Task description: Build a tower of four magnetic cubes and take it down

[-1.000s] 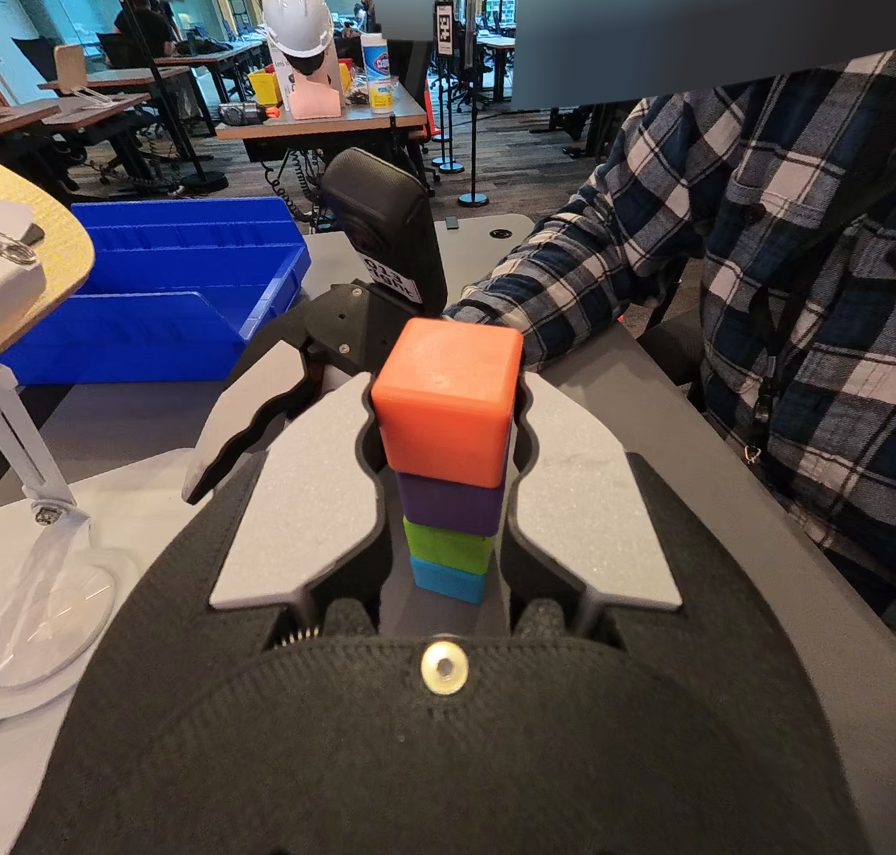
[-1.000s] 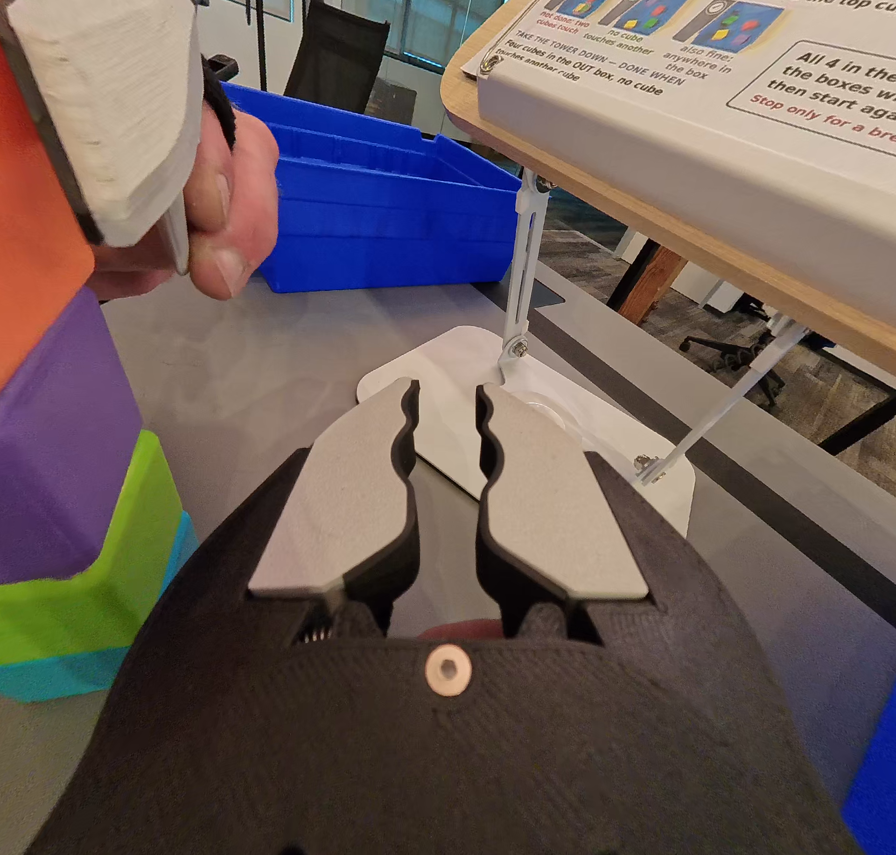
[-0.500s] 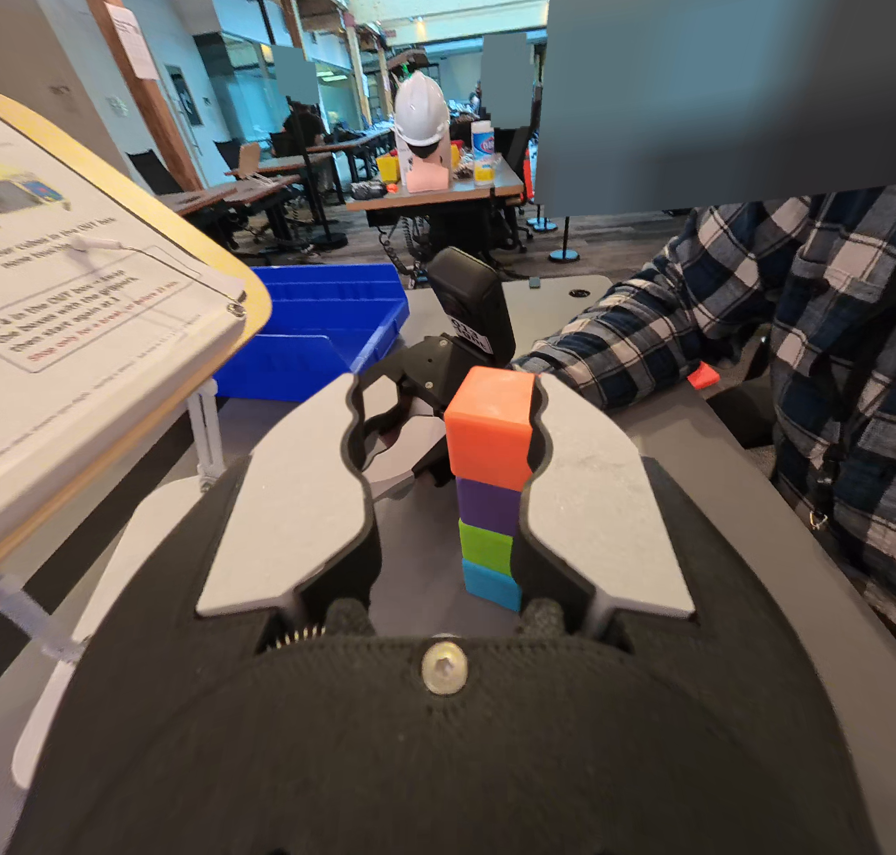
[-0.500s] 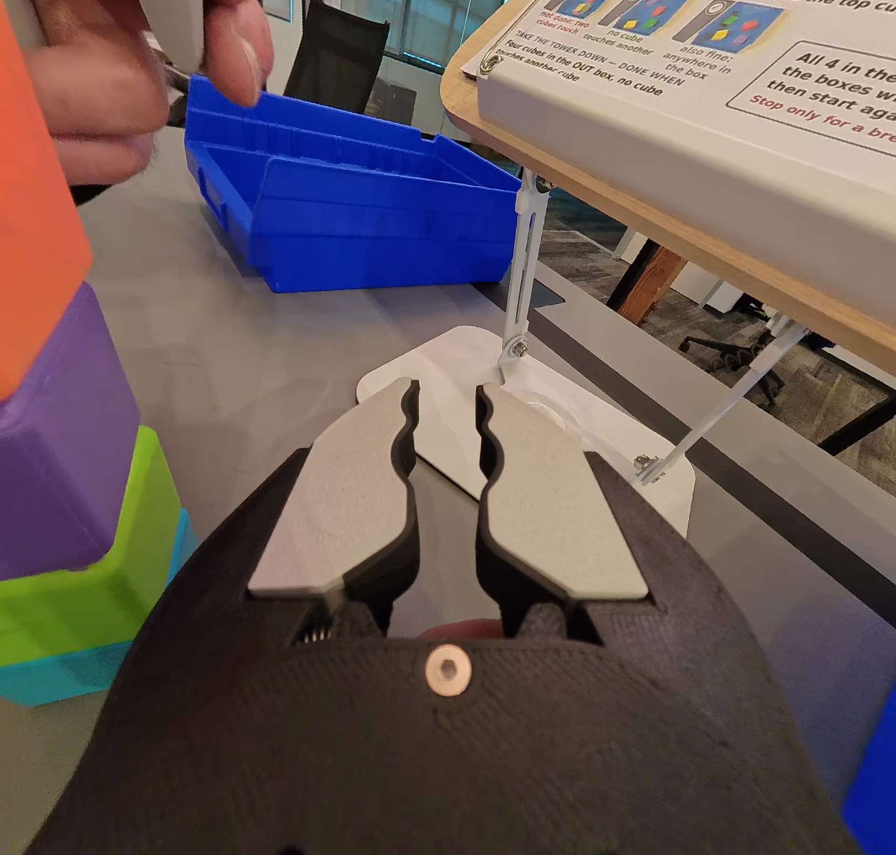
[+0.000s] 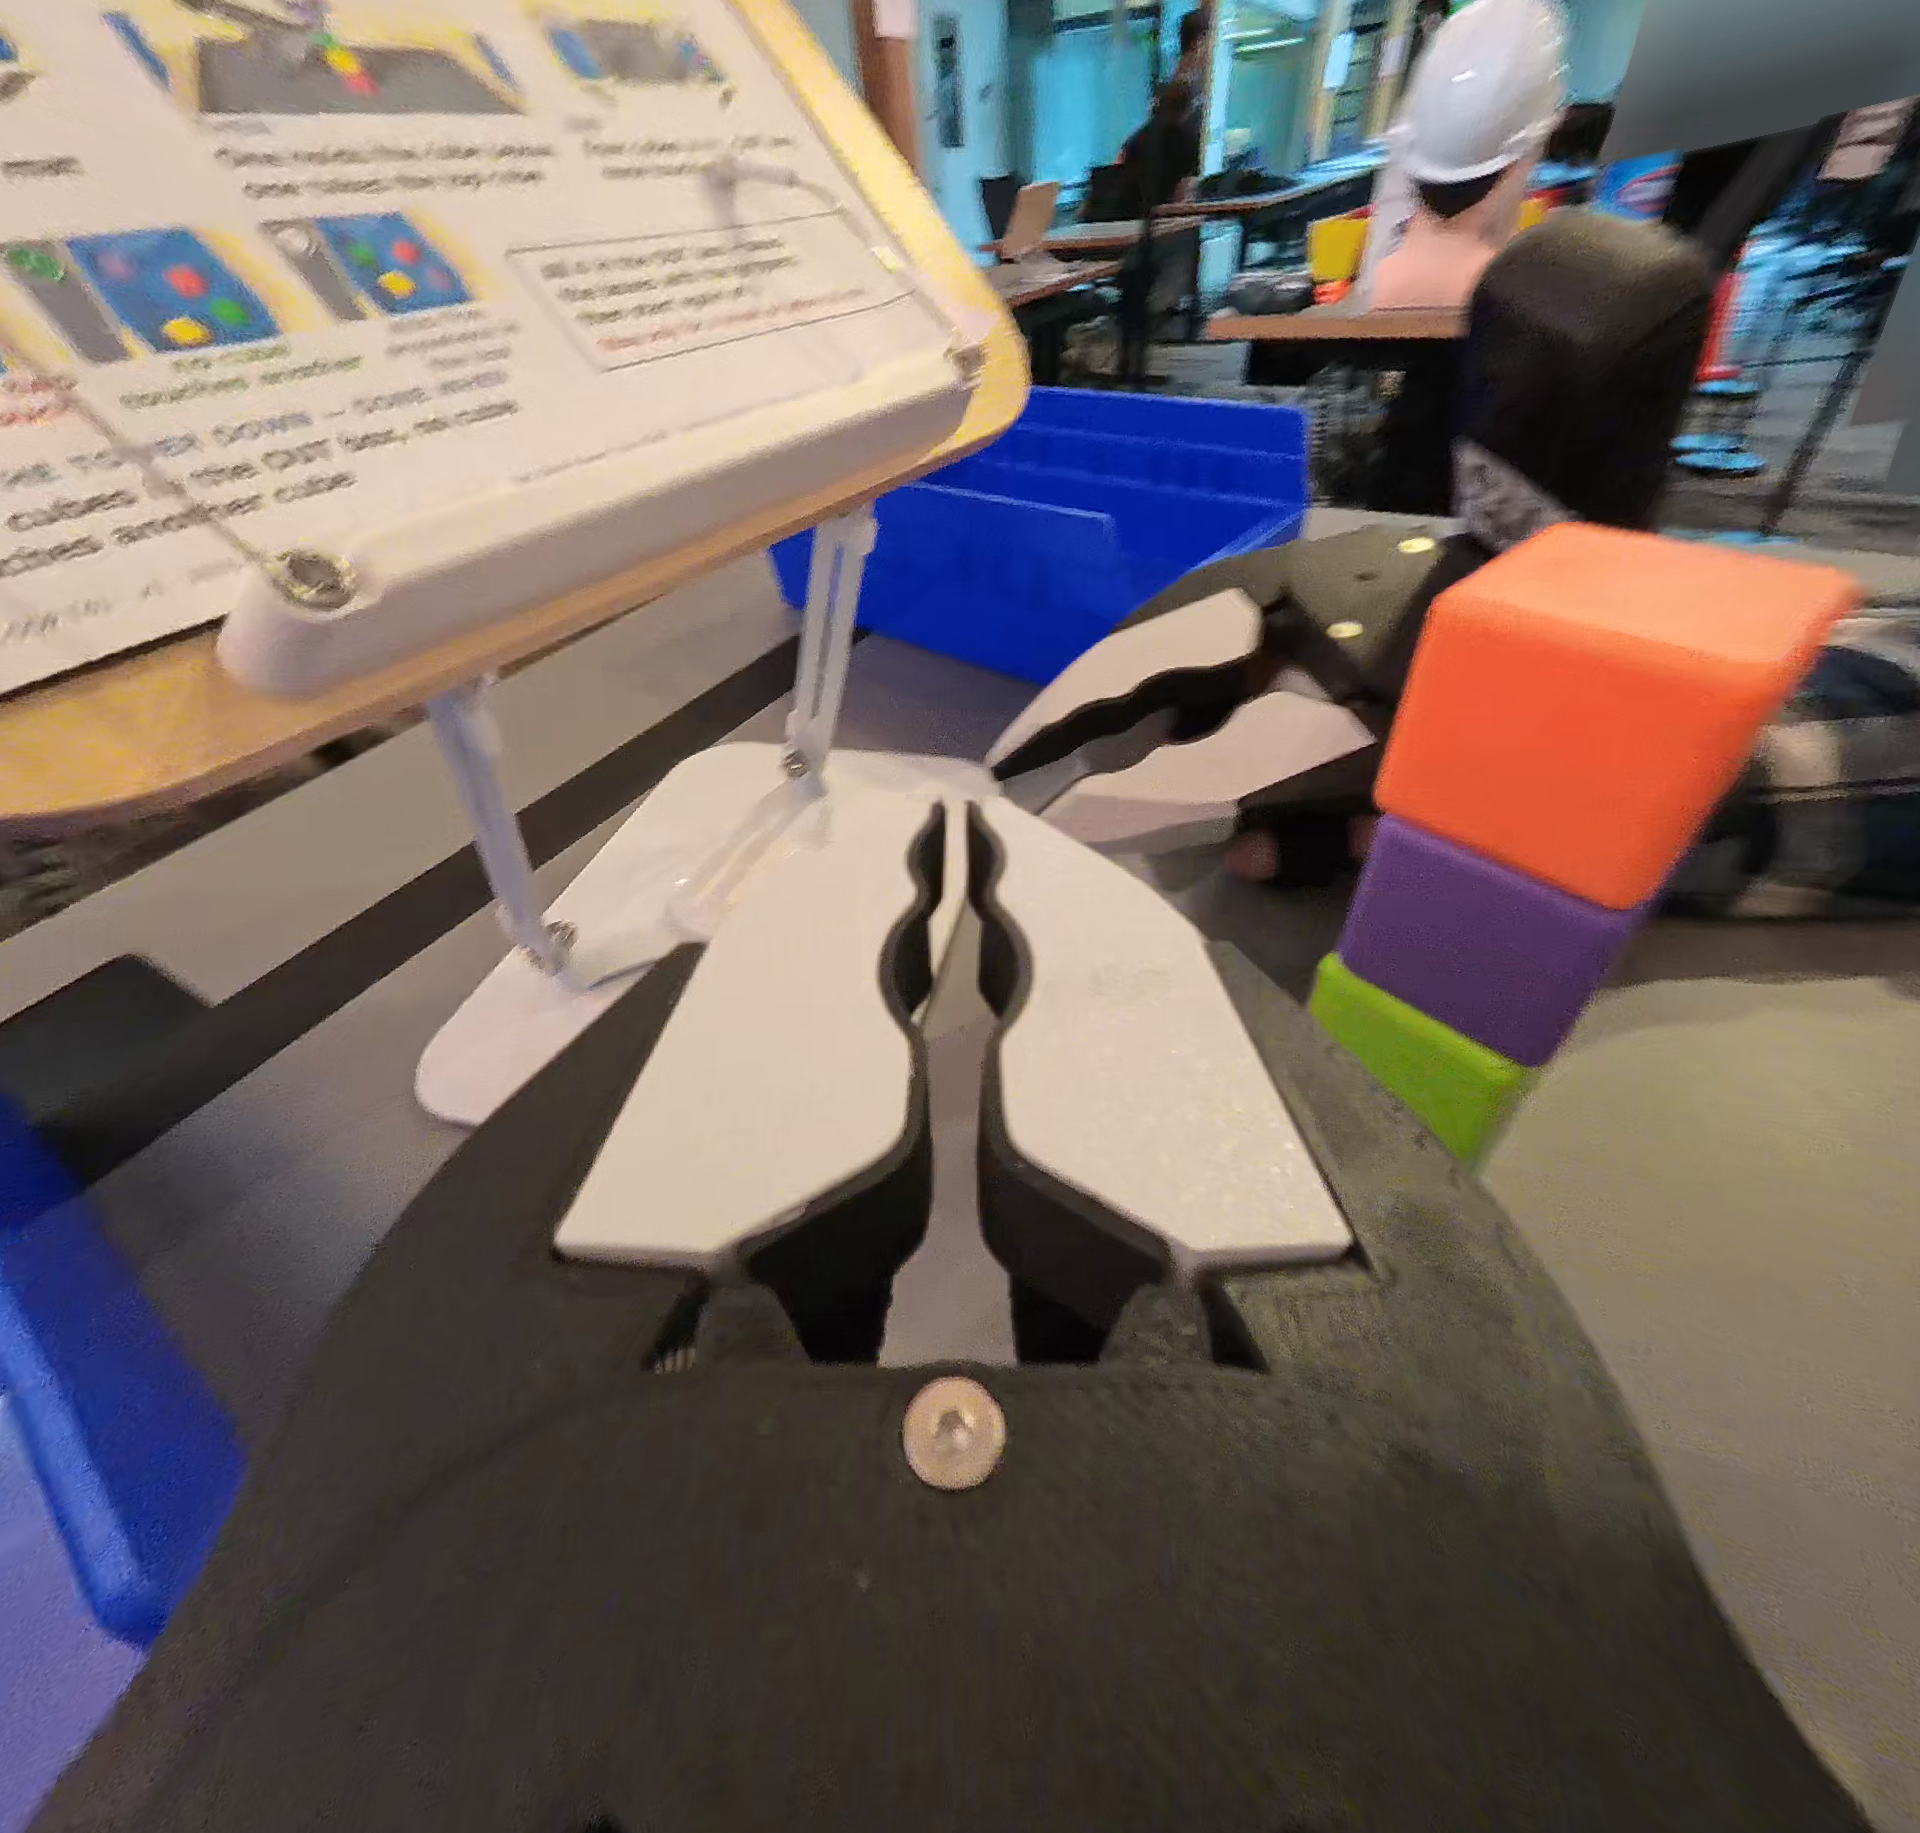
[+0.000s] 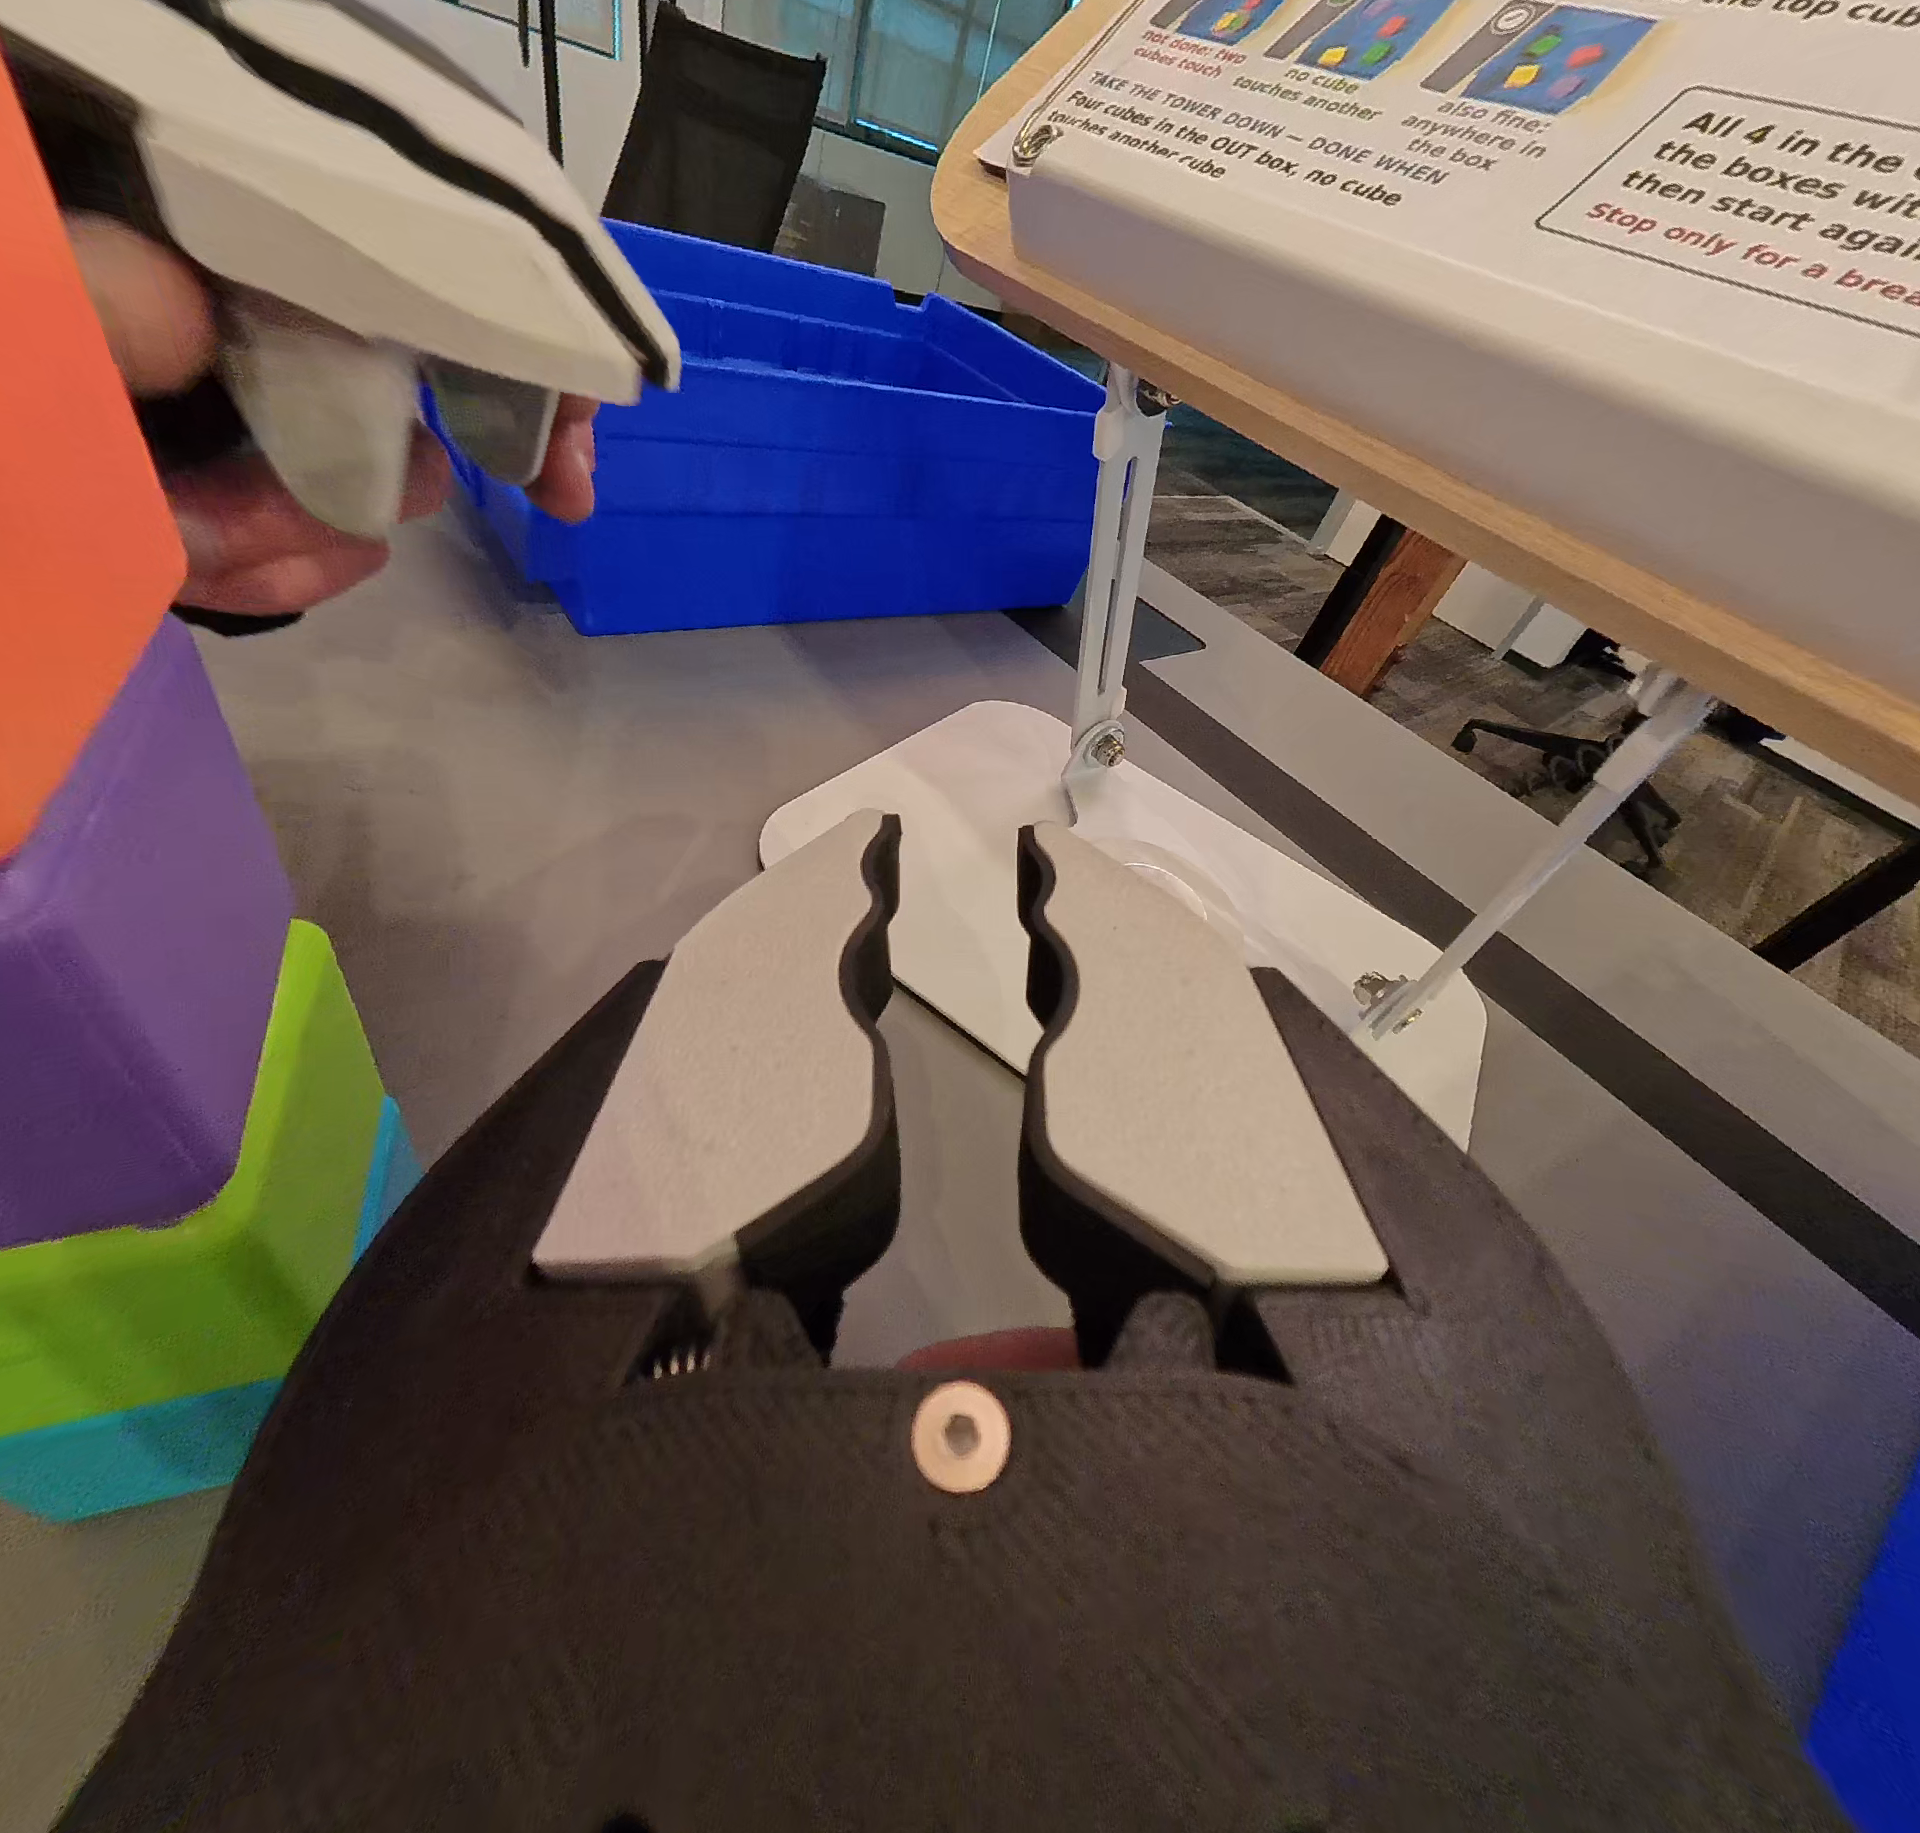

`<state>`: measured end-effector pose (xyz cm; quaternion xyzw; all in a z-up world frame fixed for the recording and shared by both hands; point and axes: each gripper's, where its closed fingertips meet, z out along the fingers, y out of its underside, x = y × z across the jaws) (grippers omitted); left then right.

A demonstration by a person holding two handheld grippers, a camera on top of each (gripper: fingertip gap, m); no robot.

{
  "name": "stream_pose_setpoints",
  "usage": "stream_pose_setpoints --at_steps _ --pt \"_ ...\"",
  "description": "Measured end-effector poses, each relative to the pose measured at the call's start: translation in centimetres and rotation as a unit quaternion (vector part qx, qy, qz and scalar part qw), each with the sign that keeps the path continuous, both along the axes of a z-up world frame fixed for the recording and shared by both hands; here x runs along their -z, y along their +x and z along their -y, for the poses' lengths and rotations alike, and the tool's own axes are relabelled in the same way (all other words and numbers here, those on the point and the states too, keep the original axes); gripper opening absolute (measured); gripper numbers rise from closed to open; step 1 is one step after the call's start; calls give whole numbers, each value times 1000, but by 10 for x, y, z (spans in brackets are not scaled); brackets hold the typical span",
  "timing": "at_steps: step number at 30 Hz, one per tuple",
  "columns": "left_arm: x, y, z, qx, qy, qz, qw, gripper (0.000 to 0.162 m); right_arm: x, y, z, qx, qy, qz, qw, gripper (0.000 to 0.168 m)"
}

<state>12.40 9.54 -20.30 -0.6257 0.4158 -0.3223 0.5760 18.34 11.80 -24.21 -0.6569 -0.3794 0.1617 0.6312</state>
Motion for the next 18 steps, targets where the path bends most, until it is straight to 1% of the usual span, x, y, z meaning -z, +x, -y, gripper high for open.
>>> stream_pose_setpoints --at_steps 1,3,4,8,9,11,13,18 --pt "3 -2 -8 -28 1 1 1000 0 0 1 0 1 0 -2 1000 20" --pt "14 -6 -24 -79 -19 0 997 0 -2 2 -1 3 0 -9 1000 18" --pt "21 -10 -33 -109 -24 -8 994 0 -3 3 -1 4 0 -13 1000 18" --pt "46 -21 -57 -207 -8 -64 976 0 -6 7 -3 10 3 -26 1000 5" --pt "49 -23 -60 -224 -8 -70 972 0 -6 7 -3 10 4 -24 1000 0" --pt "55 -25 -64 -245 -11 -74 967 0 -6 6 -2 11 8 -19 1000 0" --pt "60 -32 -69 -276 -1 -105 955 0 -6 8 -4 19 12 -20 1000 0" --pt "62 -48 -76 -333 7 -125 934 0 -7 18 -13 58 14 -20 998 0"
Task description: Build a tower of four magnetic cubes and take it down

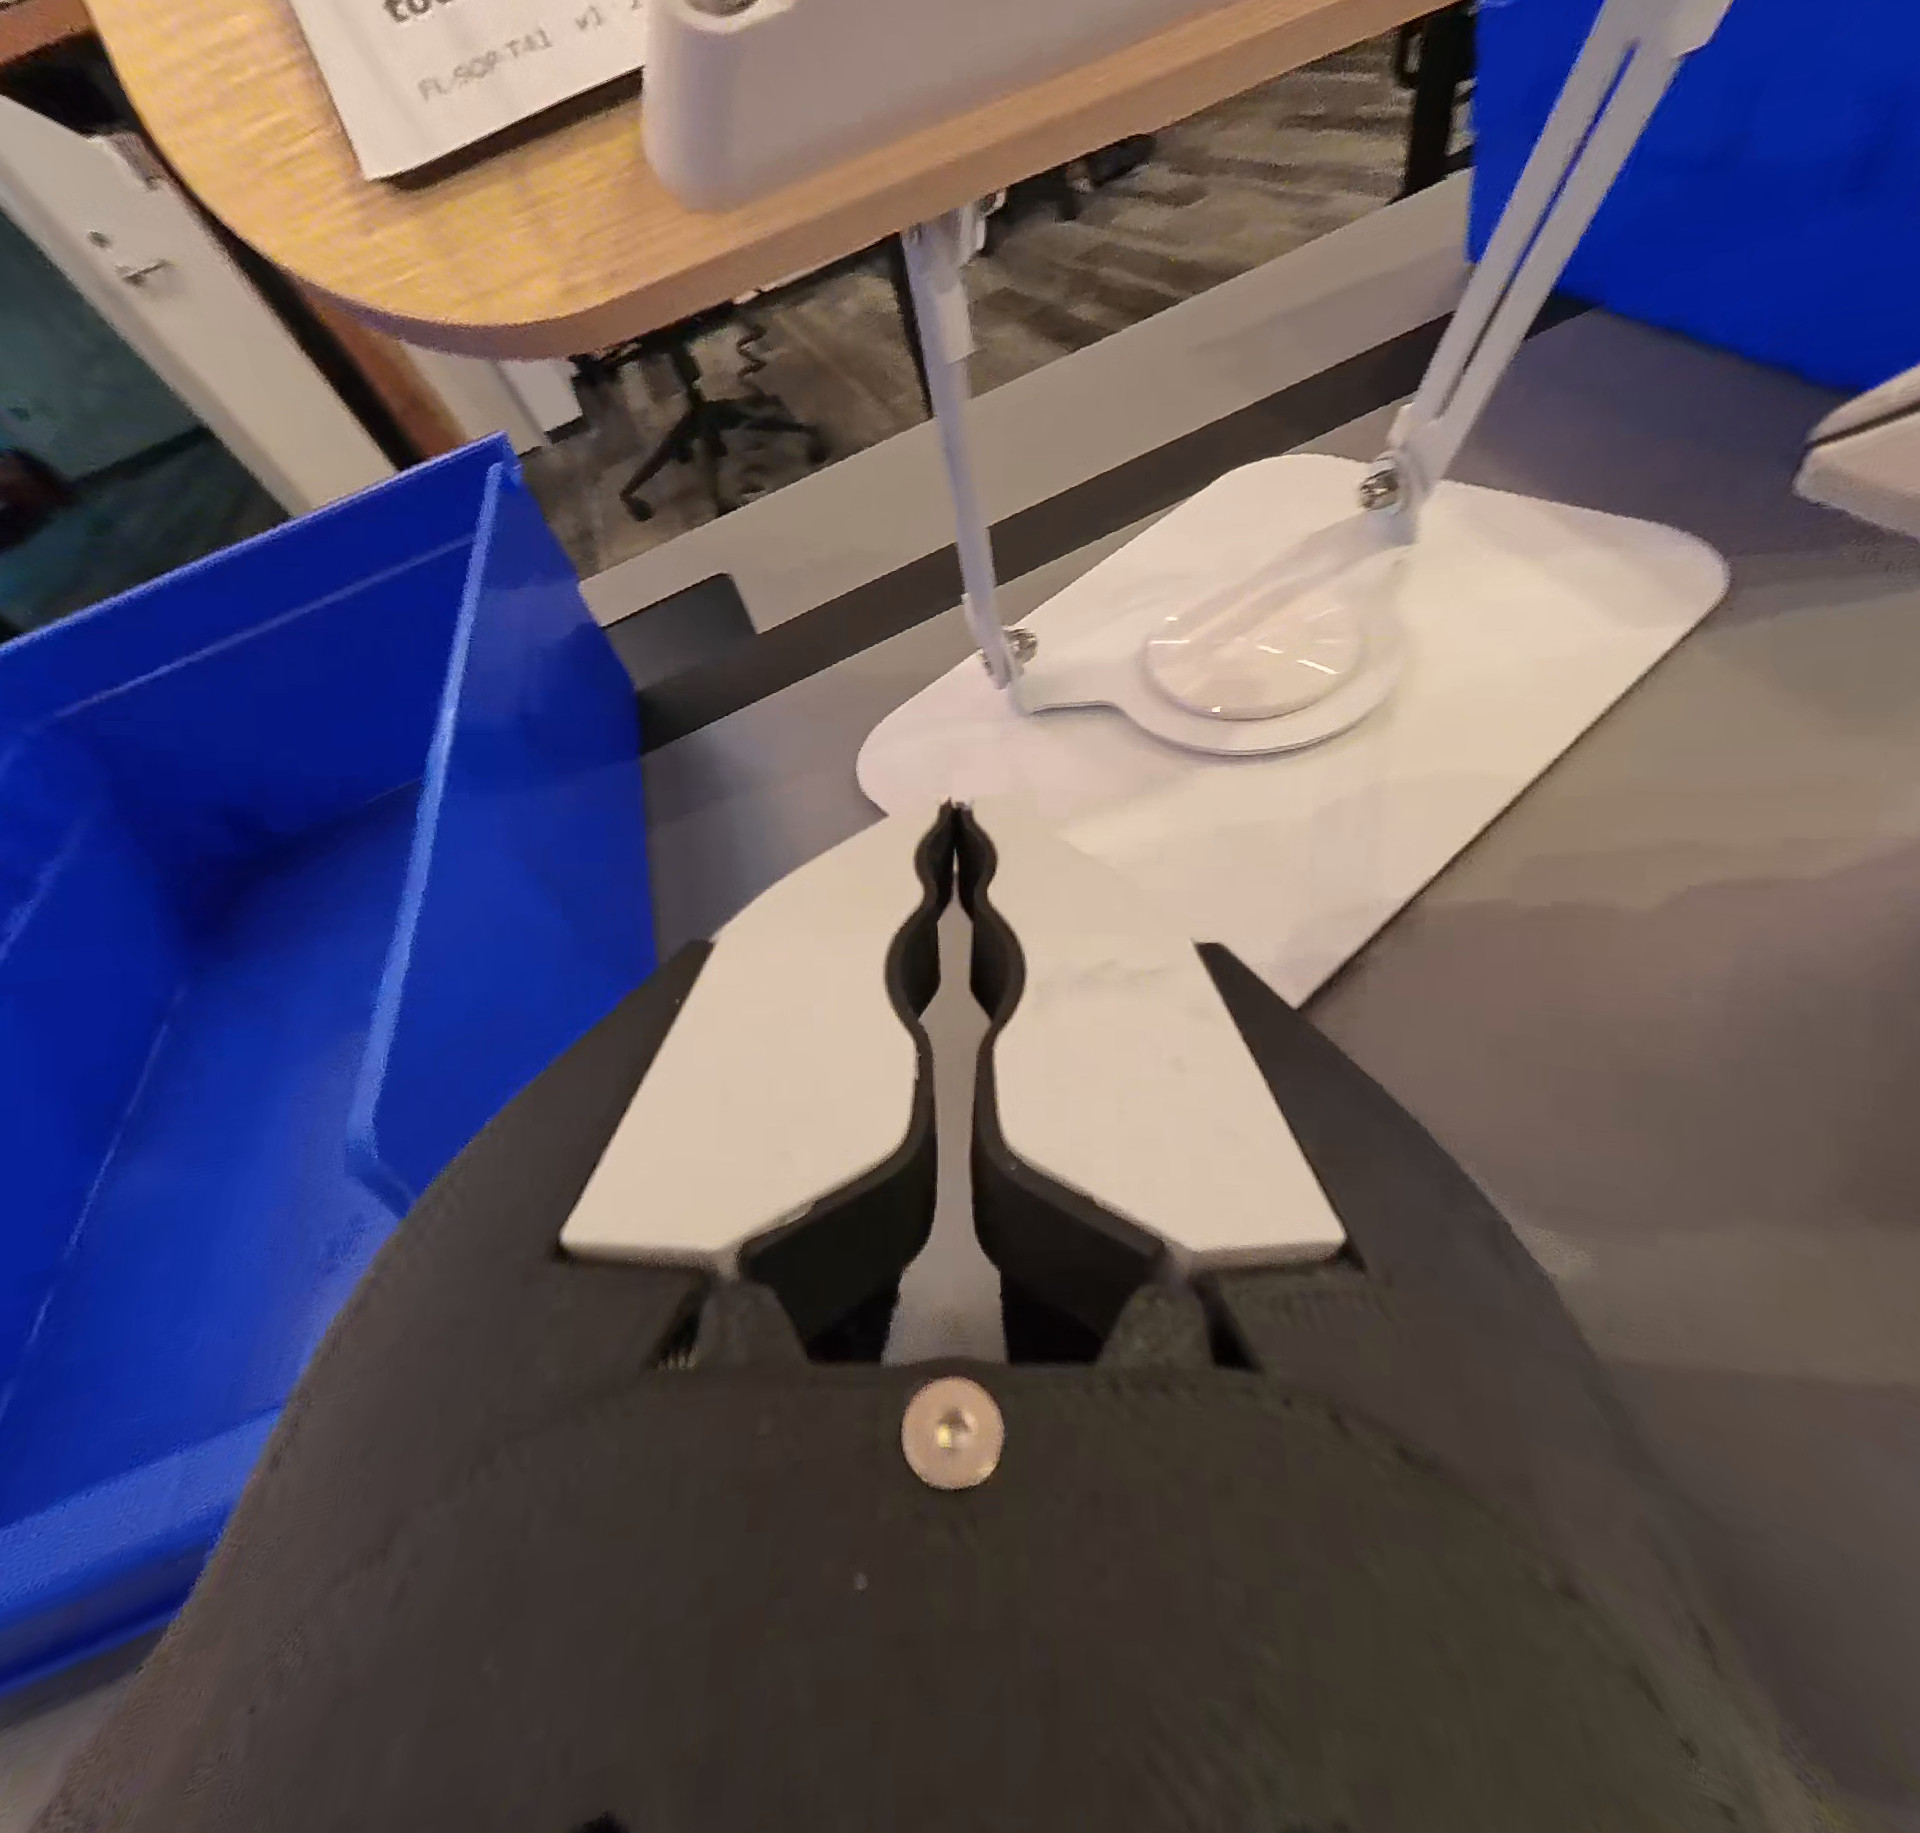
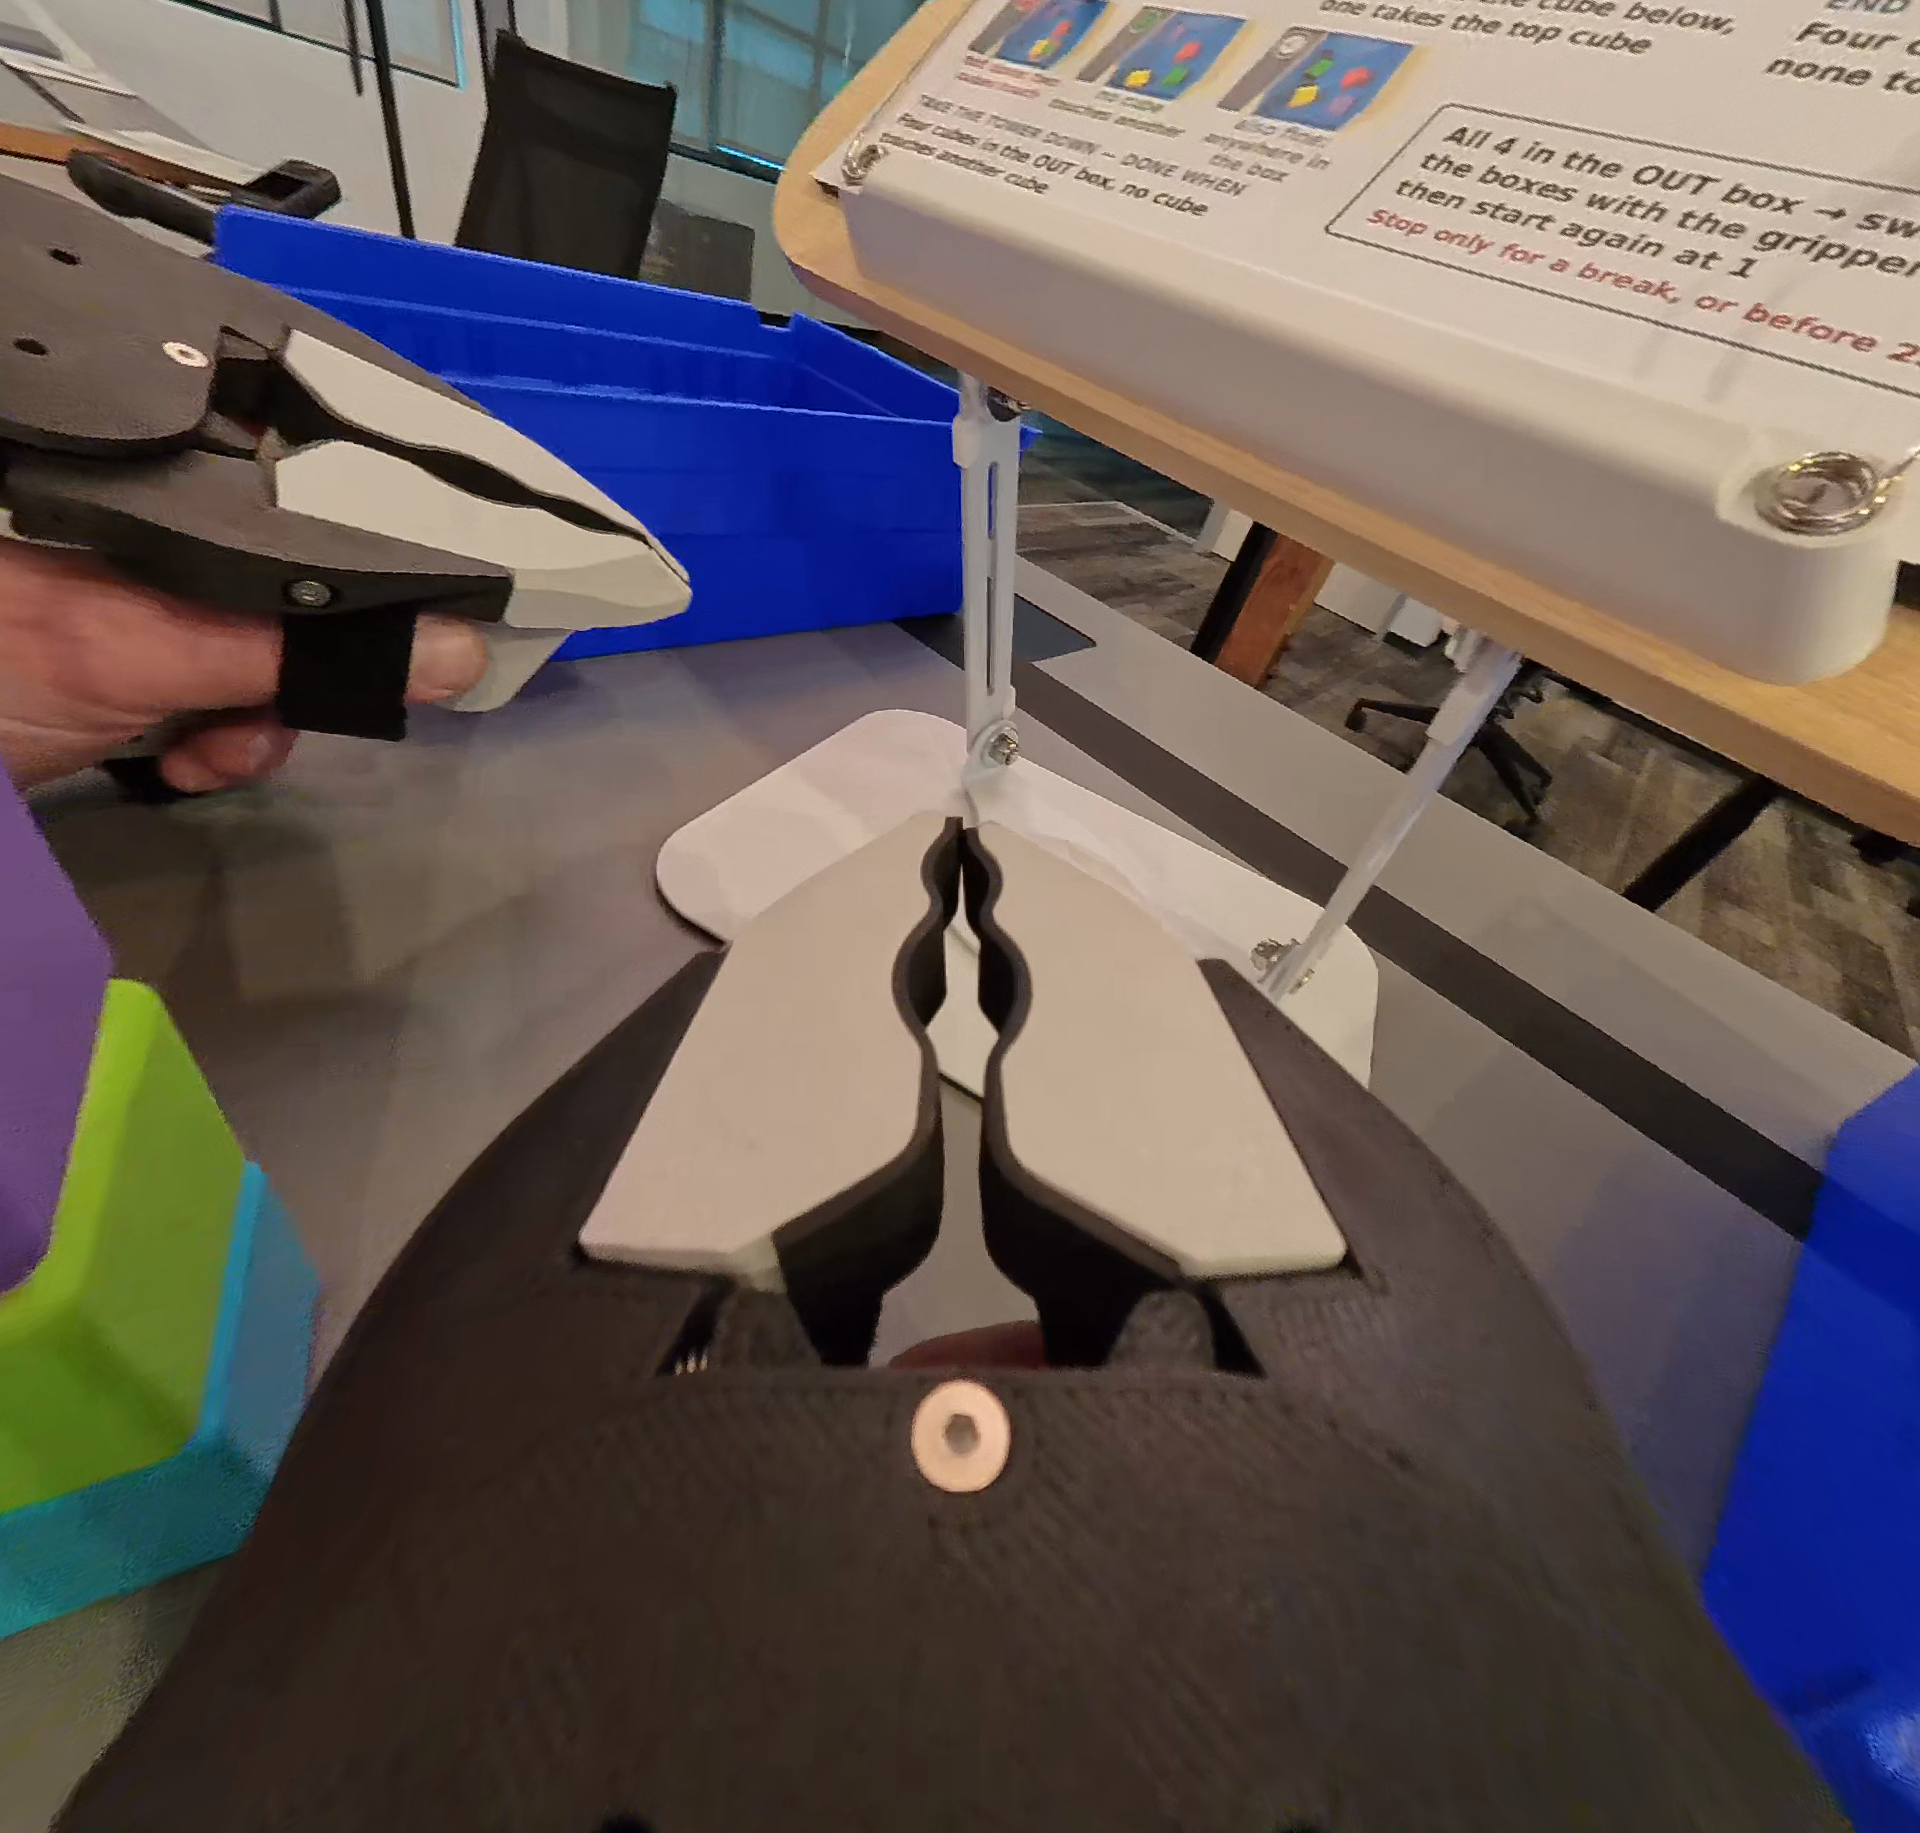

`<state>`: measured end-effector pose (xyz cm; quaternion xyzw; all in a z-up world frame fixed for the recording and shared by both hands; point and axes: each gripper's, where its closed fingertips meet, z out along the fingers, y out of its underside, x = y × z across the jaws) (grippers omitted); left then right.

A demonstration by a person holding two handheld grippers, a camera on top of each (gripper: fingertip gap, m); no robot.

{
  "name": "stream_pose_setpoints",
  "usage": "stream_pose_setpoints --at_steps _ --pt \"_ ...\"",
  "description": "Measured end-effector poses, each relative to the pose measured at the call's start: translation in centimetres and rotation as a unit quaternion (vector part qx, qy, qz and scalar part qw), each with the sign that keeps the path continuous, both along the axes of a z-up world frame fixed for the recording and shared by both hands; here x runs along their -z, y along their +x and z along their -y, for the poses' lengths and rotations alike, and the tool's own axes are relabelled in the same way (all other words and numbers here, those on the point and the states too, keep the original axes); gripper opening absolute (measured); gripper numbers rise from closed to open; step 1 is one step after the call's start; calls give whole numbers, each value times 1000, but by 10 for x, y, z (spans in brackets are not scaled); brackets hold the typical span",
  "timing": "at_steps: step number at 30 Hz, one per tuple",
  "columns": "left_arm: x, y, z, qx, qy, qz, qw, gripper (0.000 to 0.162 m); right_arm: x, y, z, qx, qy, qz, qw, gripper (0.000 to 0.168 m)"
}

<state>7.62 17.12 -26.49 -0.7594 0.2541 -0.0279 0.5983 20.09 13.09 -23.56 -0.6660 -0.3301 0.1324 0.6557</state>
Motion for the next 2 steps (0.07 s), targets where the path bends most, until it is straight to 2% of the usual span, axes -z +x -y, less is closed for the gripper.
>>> stream_pose_setpoints --at_steps 2 --pt "0 -2 -1 -11 11 -22 1000 0 1 0 -1 3 0 3 1000 0"
